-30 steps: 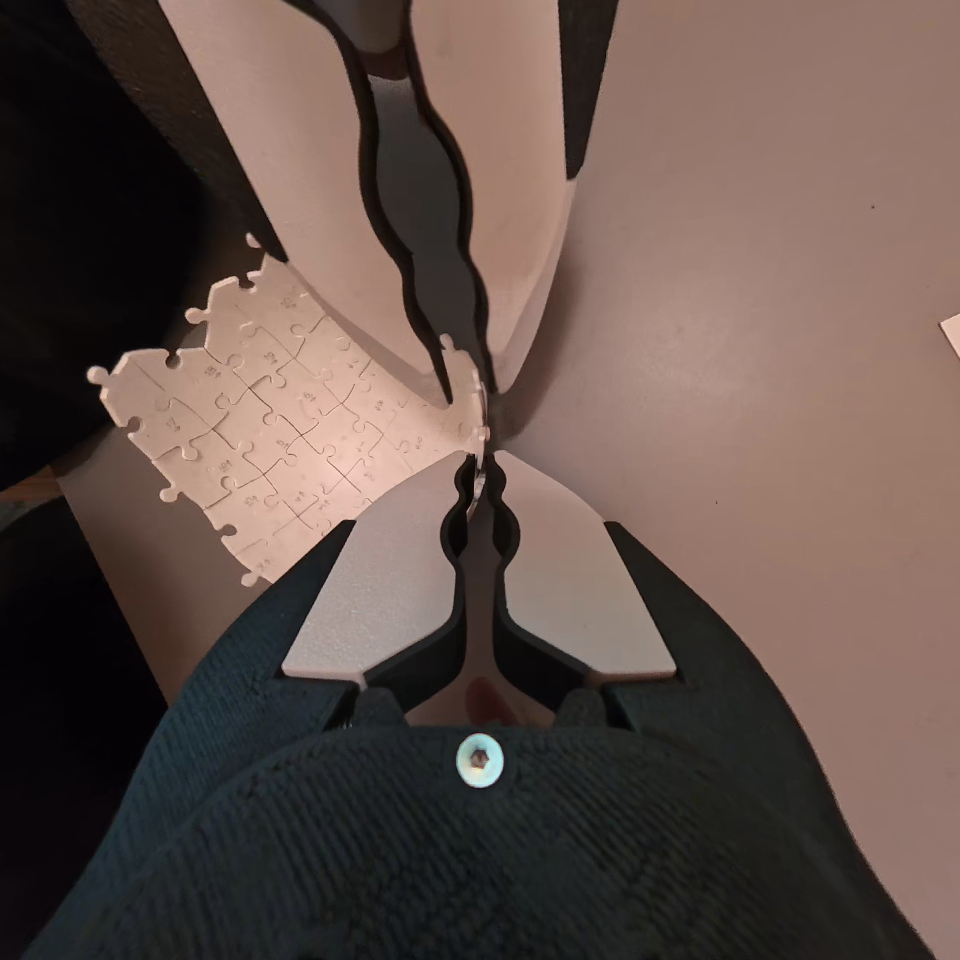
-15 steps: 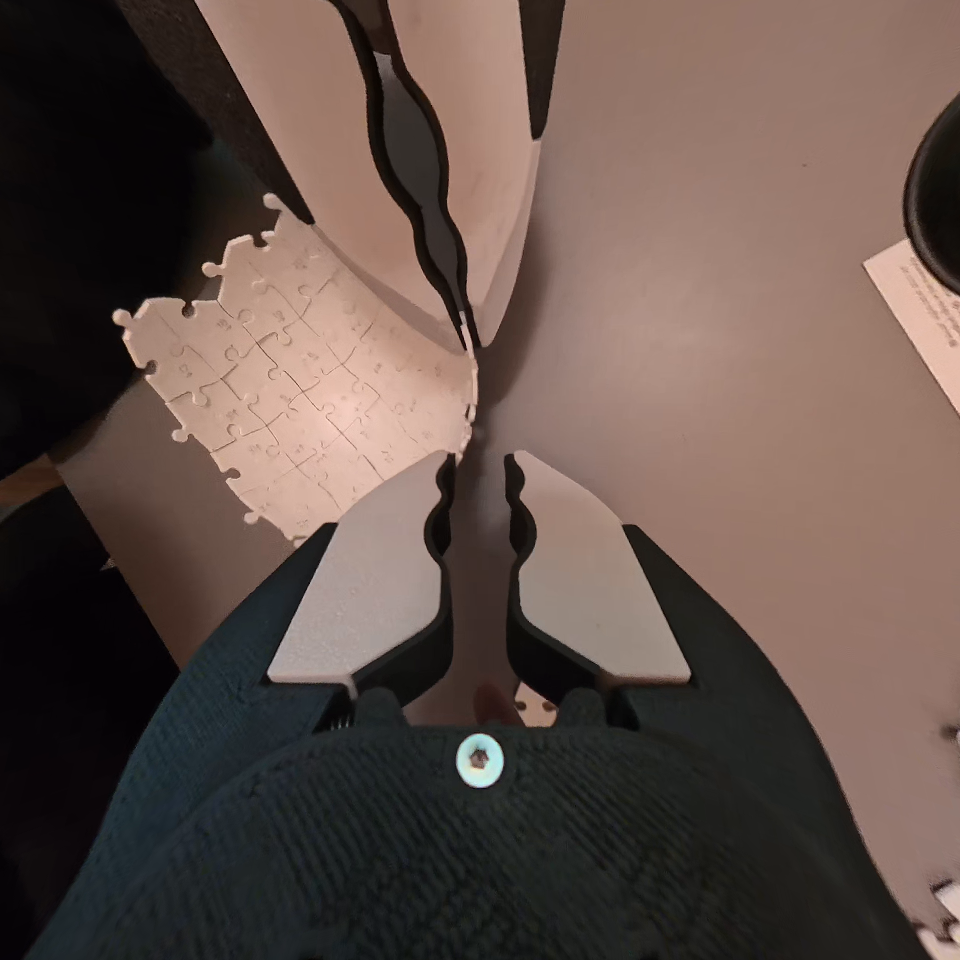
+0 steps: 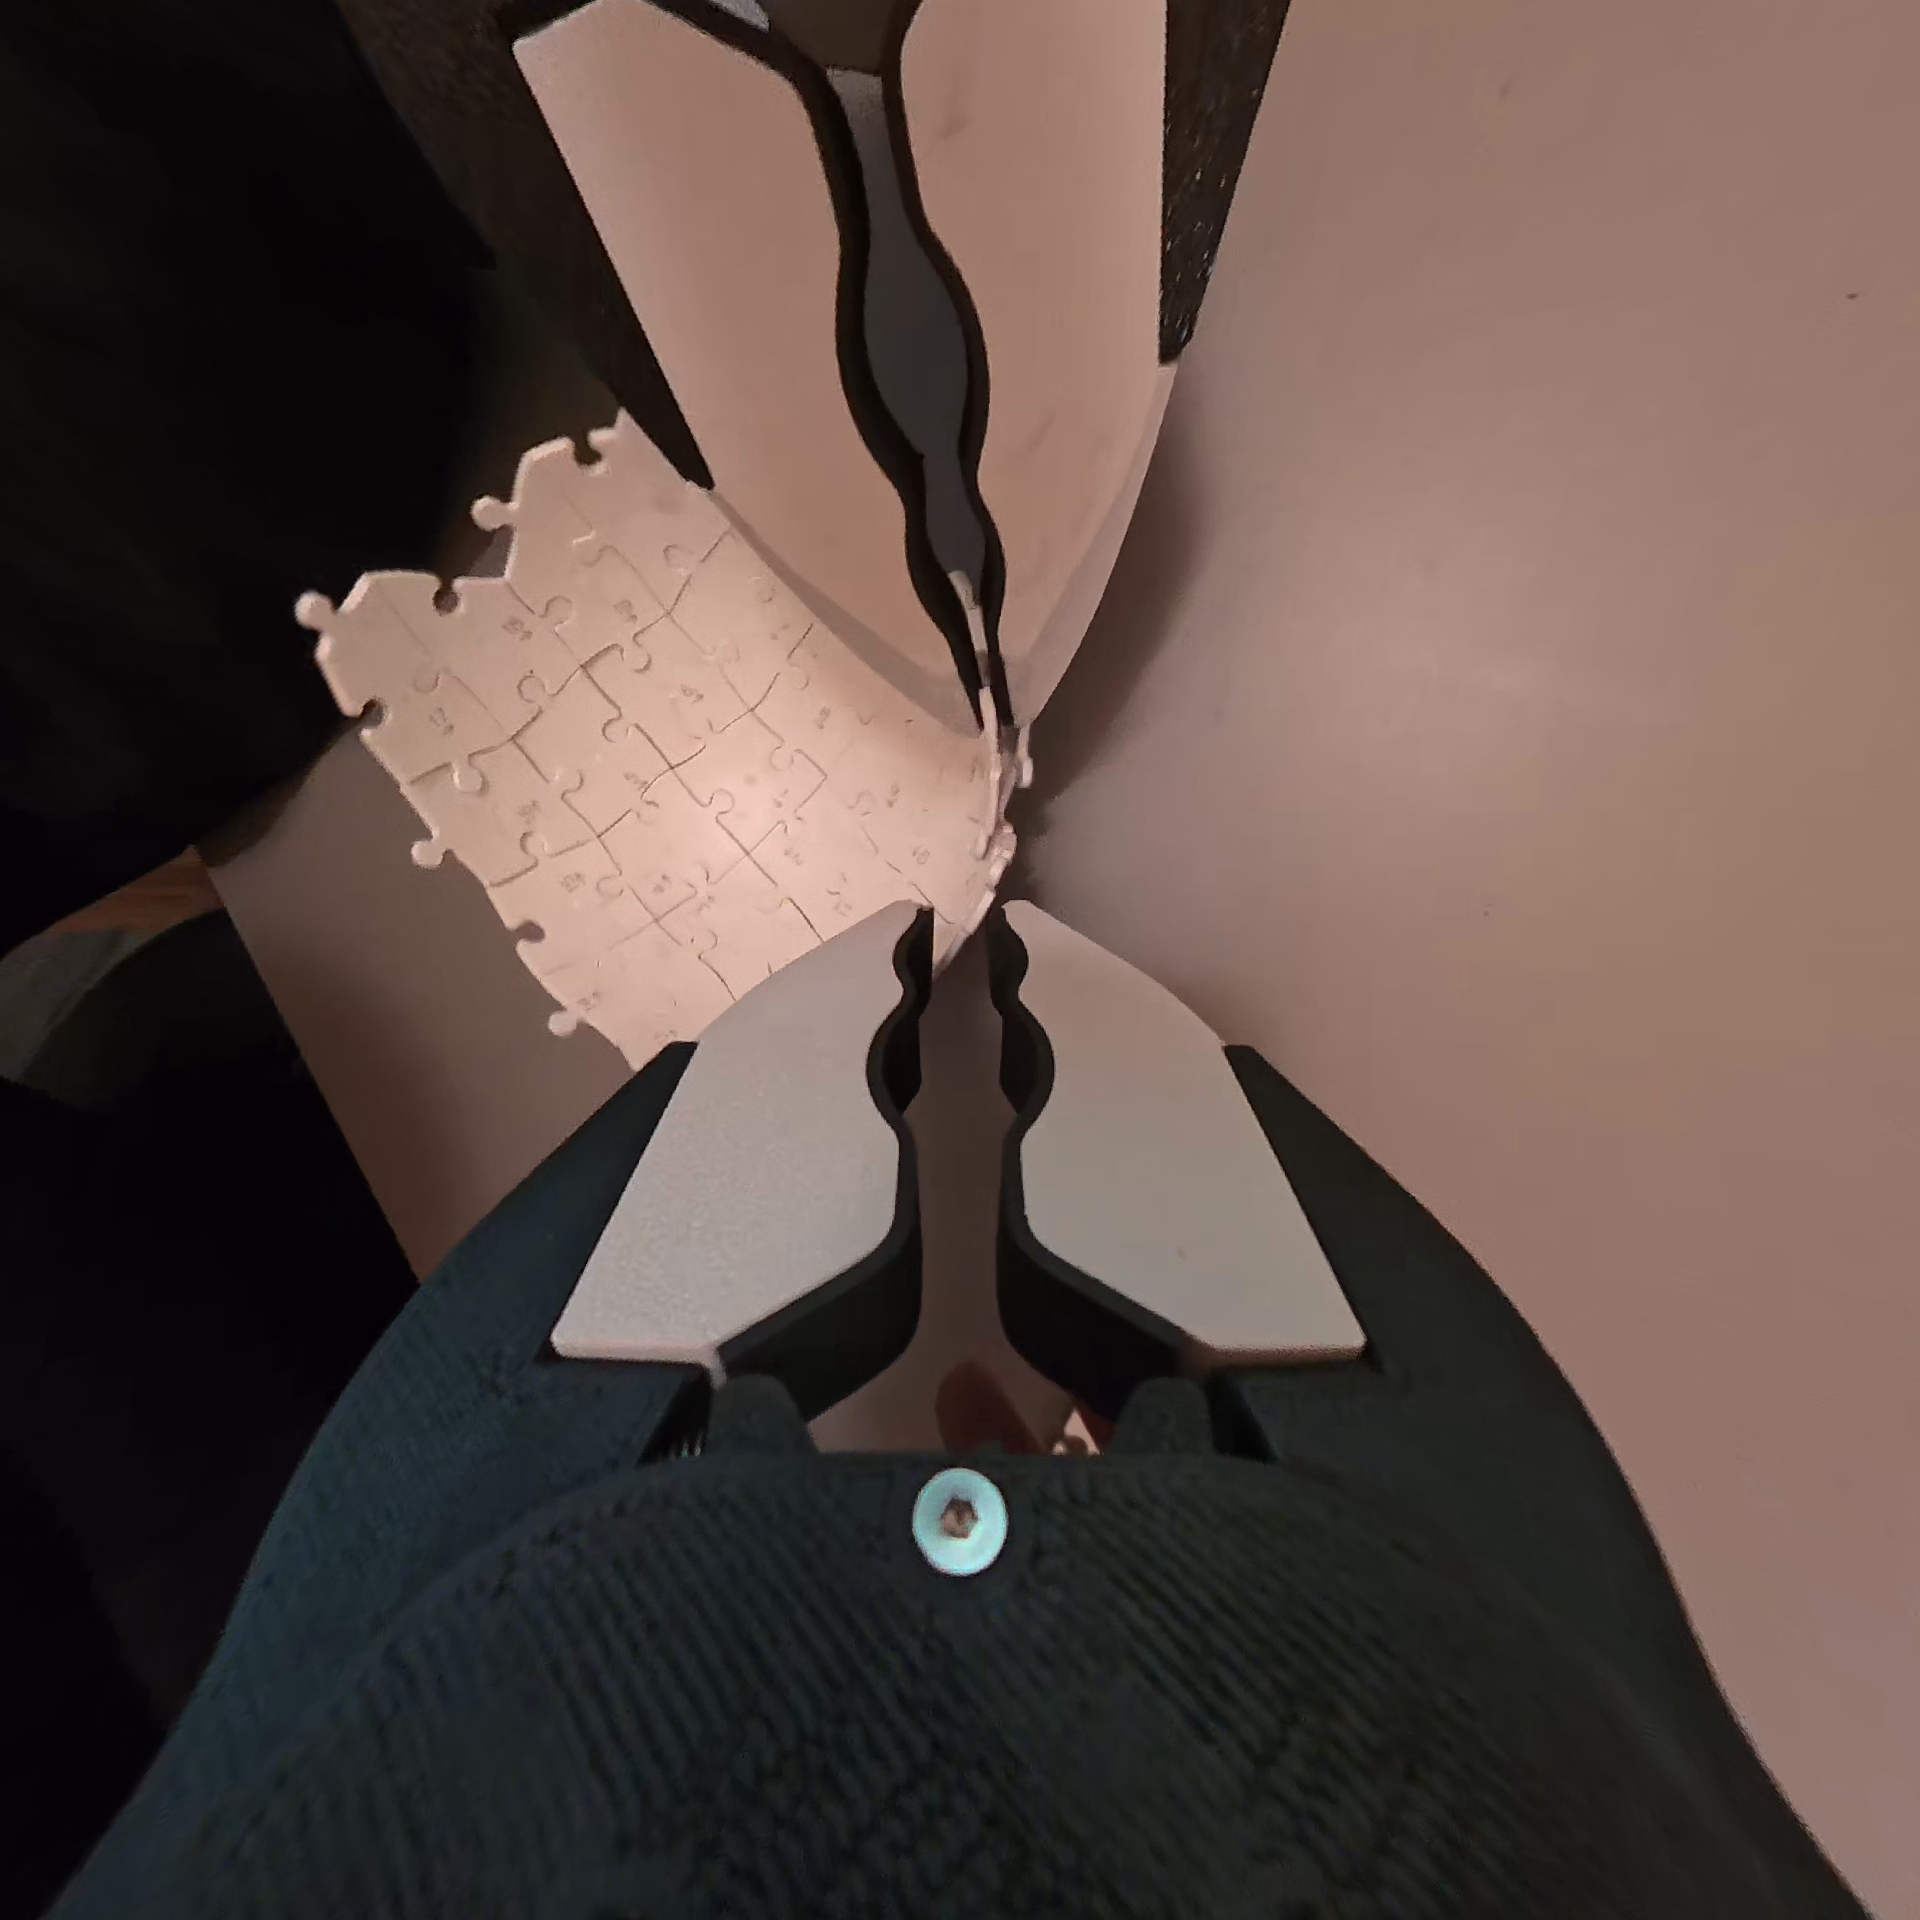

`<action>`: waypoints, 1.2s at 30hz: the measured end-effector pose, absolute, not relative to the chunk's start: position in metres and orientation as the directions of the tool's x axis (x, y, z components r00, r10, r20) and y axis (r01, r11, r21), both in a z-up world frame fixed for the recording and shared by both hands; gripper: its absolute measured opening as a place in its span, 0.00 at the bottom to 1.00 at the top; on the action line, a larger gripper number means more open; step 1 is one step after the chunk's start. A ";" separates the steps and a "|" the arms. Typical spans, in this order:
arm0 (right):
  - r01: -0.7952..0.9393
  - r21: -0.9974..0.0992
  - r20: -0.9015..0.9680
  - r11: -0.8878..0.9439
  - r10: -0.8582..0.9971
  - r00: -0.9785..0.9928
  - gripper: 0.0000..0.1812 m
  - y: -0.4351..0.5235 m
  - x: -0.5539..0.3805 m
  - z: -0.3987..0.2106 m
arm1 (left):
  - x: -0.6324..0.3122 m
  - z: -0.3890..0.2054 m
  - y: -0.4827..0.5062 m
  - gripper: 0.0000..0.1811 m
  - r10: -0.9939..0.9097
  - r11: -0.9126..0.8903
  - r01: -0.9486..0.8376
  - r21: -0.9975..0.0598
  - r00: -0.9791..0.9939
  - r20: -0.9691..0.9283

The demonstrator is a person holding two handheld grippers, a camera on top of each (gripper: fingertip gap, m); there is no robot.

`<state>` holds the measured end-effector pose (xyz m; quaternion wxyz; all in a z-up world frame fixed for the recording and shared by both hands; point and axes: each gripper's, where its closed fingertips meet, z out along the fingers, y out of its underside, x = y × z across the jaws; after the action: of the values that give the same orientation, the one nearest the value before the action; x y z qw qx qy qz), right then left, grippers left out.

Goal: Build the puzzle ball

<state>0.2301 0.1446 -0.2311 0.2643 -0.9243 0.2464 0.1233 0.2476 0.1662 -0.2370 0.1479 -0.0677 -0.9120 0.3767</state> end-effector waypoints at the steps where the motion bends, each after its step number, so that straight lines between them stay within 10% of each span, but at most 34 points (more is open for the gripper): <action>1: -0.519 -0.430 -0.355 -0.739 -0.390 0.850 0.05 0.146 0.232 -0.232 | 0.247 -0.237 0.166 0.01 0.236 0.708 0.013 -0.706 -0.947 0.219; 36: -0.345 -0.429 -0.248 -0.835 -0.258 0.934 0.03 0.167 0.247 -0.237 | 0.261 -0.232 0.190 0.01 0.152 0.792 0.055 -0.609 -0.982 0.109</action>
<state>0.2472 0.1669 -0.2371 0.2399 -0.9535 0.1583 0.0904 0.2609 0.1905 -0.2324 0.0764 -0.0547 -0.9434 0.3181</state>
